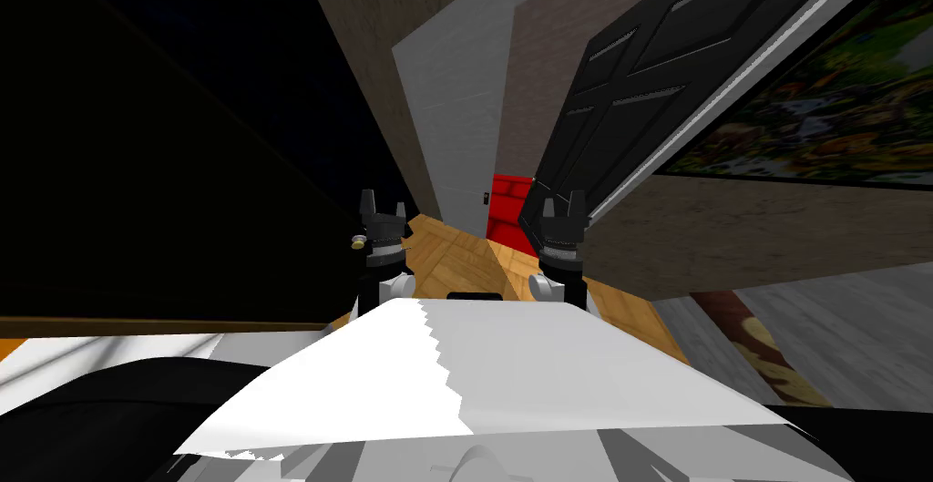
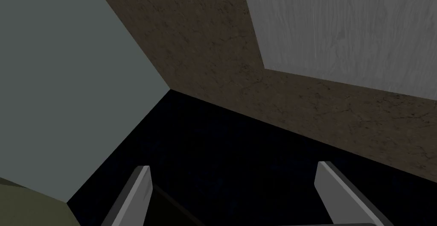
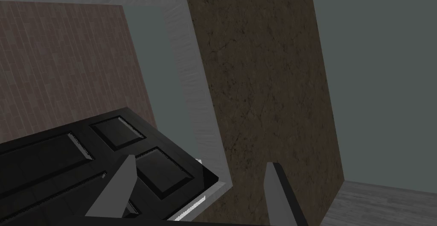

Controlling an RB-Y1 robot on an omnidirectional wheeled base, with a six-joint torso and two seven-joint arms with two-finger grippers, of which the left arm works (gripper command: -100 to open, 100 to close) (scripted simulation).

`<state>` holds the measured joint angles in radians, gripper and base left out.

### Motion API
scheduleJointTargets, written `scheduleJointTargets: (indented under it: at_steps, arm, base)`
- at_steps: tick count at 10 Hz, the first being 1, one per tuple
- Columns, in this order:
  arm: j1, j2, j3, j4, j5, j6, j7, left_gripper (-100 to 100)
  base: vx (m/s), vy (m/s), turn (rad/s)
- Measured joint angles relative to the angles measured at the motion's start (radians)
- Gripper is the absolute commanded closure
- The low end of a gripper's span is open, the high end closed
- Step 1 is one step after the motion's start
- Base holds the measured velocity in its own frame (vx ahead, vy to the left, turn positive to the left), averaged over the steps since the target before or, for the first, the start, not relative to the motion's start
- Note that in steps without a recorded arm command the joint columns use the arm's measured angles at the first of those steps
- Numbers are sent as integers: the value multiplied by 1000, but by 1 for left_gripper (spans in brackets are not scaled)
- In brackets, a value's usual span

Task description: Push the door open

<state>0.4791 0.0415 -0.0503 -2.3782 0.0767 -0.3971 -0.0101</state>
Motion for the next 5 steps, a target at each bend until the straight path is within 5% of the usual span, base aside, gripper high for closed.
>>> scheduleJointTargets:
  at_steps: [5]
  arm:
    - [-18,19,-15,108,-6,-31,0,-100]
  base:
    - [121,-36,-65]
